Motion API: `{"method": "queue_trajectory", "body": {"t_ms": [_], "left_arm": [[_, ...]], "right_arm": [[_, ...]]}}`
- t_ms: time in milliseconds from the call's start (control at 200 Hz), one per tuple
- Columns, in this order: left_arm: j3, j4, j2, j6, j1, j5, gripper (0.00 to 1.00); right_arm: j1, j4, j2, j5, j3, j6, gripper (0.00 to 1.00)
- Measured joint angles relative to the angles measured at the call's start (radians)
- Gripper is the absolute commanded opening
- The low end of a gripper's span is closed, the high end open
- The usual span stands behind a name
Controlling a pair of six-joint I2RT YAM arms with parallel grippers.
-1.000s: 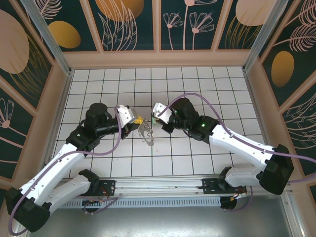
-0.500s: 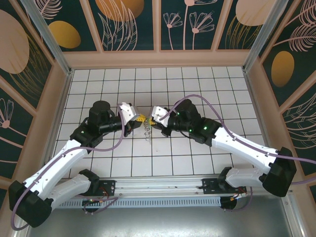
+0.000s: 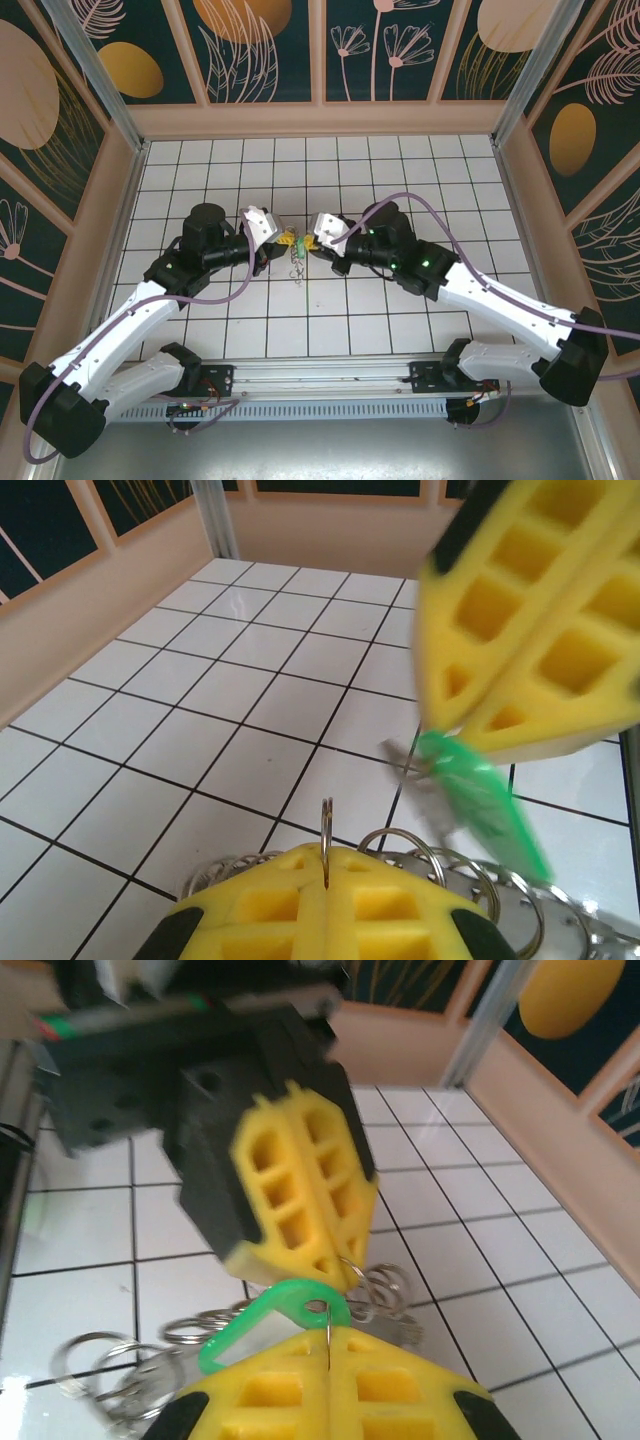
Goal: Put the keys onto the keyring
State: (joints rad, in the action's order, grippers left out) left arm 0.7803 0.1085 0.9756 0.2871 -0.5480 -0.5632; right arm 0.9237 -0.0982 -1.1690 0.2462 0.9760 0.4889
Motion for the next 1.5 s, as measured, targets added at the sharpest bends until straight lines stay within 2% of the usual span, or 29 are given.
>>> {"method": "queue_trajectory", "body": {"t_ms": [300,480,1196,1496], "left_arm": [[0.0,0.001,-0.012,0.0,-0.024,0.003,0.0],[0.0,0.001,-0.013,0.0,-0.034,-0.002,0.0],[0.011,0.008,0.027,-0.004,-0.043,0.007,0.0],[0.014,0.008,0.04,-0.005,-0.047,0.026,0.0]], "right_arm": [[-0.001,-0.115,-0.111,-0.165,0.058,-0.002,0.0],[-0.001,-0.121,-0.114,-0.184,0.071,-0.005,0.0],[0.0,-0.063,0.004,0.004,0.004,-0.003,0.0],[0.003,-0.063,0.08,0.124,-0.045,-0.004,0.0]]}}
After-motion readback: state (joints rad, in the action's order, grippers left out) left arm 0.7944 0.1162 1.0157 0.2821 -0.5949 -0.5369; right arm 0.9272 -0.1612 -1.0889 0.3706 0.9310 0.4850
